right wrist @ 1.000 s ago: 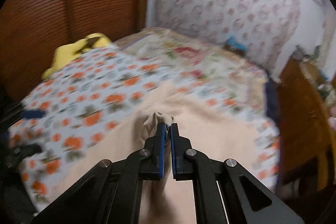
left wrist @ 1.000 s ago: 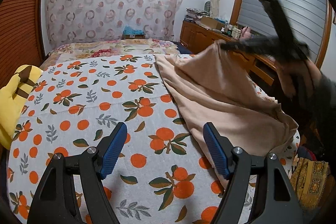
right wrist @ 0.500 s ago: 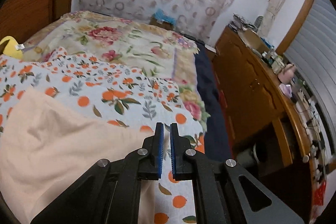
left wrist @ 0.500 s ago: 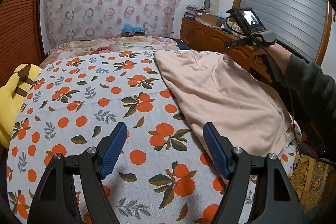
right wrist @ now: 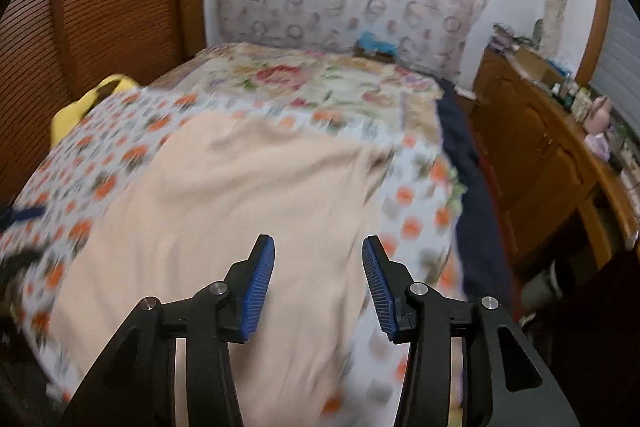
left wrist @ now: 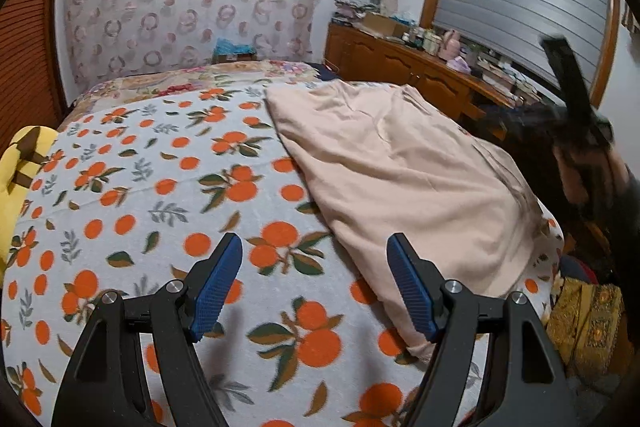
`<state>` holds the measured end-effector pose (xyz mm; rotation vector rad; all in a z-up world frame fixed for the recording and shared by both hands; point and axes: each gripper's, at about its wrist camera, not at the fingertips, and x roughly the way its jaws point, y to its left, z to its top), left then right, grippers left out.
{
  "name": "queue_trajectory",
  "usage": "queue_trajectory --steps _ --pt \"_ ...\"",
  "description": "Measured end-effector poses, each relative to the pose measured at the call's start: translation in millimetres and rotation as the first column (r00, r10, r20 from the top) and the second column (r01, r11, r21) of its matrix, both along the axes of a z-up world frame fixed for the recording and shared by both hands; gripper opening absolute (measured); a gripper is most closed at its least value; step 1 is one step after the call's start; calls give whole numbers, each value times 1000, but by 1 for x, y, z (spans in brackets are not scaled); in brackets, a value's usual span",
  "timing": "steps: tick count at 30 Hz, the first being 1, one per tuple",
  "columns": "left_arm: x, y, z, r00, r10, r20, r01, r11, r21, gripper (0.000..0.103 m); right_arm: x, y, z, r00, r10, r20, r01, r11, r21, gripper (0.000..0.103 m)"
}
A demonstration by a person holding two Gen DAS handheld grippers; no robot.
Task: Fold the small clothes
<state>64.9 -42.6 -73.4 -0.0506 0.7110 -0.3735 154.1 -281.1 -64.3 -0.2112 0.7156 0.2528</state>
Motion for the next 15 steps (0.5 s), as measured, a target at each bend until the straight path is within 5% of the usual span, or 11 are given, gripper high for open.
queue_trajectory --steps 10,15 --pt "-9 -29 -7 992 -112 -56 113 994 6 67 -86 -36 -35 996 -65 -57 69 996 63 48" --pt "-11 -36 -11 988 -132 -77 133 991 8 66 -87 -40 -41 992 -87 -86 96 990 105 48"
